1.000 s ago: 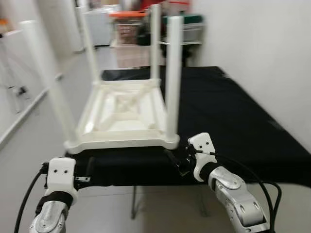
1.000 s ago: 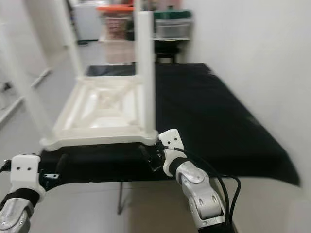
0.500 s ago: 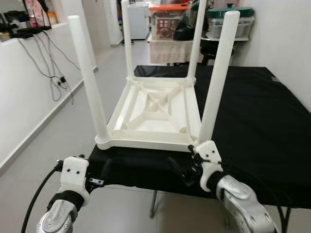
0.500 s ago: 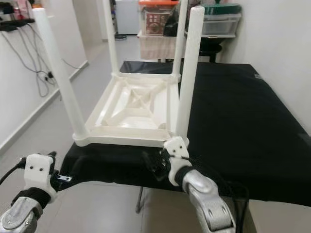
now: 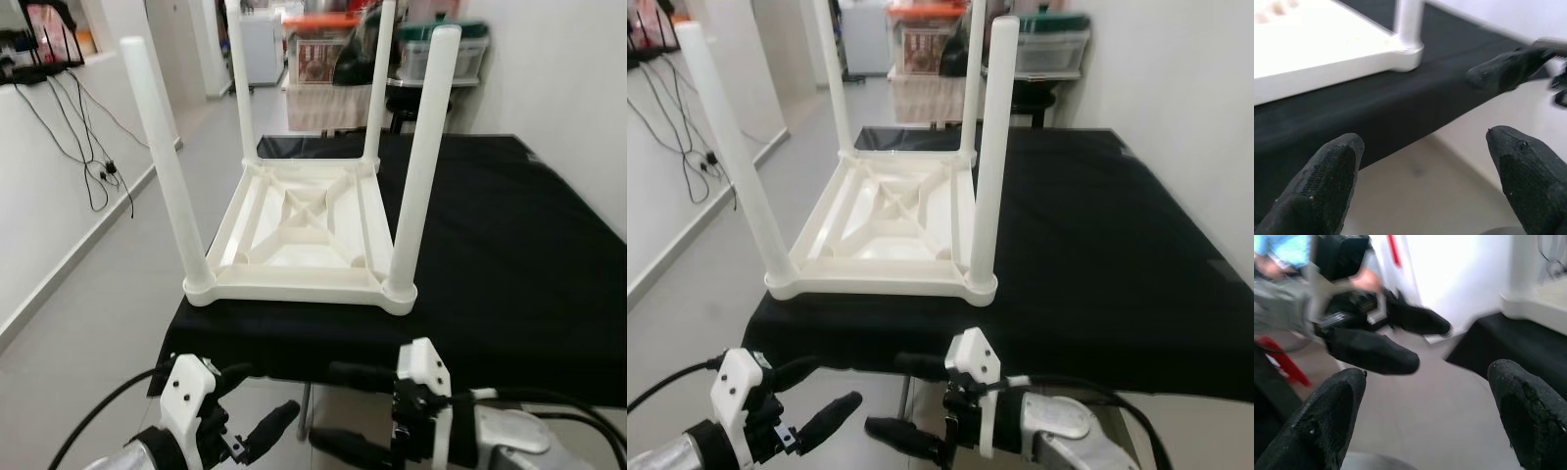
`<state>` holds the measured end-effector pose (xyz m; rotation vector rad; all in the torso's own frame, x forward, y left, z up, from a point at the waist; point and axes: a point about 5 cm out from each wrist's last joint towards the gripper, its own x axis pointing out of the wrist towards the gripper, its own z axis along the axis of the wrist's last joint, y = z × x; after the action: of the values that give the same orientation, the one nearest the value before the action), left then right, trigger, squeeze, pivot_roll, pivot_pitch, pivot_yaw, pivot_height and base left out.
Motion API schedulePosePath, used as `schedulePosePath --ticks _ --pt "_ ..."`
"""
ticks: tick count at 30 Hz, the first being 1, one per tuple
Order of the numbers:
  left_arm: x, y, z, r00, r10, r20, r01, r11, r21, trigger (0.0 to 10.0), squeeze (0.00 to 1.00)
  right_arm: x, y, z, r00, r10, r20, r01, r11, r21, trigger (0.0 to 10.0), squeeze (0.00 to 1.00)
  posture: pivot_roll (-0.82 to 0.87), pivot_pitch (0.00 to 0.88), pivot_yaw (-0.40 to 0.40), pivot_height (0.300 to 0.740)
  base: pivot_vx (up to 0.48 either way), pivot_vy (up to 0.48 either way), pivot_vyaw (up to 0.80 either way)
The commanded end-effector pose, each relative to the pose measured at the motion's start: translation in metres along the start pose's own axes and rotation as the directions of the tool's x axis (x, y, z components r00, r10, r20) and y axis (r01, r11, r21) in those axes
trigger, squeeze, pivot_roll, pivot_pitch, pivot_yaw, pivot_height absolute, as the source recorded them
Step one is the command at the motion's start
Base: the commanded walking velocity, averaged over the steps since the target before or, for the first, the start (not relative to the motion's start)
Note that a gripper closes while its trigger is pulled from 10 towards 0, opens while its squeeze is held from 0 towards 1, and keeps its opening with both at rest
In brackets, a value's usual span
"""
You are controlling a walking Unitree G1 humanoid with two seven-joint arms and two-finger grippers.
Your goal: Building children table
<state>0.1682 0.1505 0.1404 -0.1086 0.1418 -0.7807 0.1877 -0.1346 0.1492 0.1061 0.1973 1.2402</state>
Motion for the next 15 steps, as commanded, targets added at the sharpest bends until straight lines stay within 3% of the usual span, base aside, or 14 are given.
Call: schedulePosePath --ticks 1,10,15 --pt "-0.0051 0.0014 0.0028 1.0 -0.028 -0.012 0.027 1.0 -0.015 10.0 0.0 -0.0061 0.0014 0.008 1.0 0.016 0.024 -0.016 1.0 -0.003 10.0 0.0 0.01 0.0 0.006 0.74 0.0 0.0 0.0" --pt "-0.0119 0.0055 0.0026 0.997 -0.071 -0.042 0.07 0.997 -0.018 10.0 0.0 -0.0111 0.0005 0.0122 0.999 0.036 0.017 -0.036 0.999 -0.03 10.0 0.0 0.0 0.0 0.004 0.74 0.0 0.0 0.0" --pt "-0.0138 0.0055 0.003 0.996 -0.081 -0.039 0.08 0.996 -0.025 10.0 0.0 -0.0119 0.0009 0.0141 0.998 0.053 0.031 -0.052 0.999 -0.016 10.0 0.0 0.0 0.0 0.005 0.74 0.371 0.0 0.62"
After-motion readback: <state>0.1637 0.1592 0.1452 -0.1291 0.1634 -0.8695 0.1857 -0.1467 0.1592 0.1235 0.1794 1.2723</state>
